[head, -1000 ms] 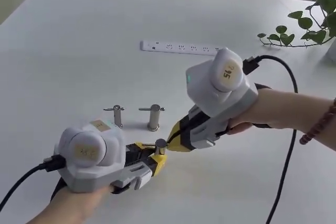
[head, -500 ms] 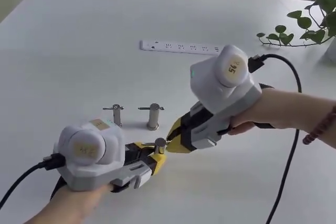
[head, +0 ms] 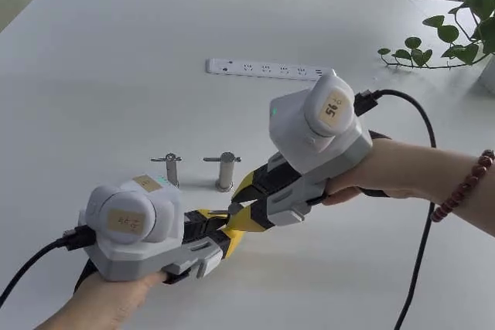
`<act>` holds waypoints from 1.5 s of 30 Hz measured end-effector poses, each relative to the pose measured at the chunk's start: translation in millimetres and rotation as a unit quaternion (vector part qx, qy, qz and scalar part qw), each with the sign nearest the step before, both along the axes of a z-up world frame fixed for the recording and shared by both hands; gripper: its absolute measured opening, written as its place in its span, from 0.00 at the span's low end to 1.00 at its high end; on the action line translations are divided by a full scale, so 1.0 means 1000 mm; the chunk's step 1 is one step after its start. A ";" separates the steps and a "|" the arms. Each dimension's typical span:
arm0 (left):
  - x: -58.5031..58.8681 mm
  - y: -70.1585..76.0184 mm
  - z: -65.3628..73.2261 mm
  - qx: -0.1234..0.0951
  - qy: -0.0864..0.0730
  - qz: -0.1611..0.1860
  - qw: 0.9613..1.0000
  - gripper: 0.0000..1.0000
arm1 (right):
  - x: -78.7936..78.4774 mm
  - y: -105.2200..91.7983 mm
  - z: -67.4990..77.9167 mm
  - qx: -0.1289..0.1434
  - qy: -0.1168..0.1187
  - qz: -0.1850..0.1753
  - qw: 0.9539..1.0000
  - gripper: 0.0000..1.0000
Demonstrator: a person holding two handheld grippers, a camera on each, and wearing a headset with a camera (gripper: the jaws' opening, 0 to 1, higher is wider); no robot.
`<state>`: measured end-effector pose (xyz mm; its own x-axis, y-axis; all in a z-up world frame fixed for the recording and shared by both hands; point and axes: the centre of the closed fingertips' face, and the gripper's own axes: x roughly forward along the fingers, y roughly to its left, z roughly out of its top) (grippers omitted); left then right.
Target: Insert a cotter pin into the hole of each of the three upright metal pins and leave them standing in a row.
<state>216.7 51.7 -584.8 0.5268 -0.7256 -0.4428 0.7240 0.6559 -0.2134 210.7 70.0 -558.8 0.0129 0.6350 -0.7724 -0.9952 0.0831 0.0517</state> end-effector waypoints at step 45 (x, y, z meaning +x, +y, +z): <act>-0.010 0.022 0.022 0.016 -0.009 0.002 1.000 0.38 | 0.006 -0.008 -0.006 0.002 -0.011 0.002 1.000 0.08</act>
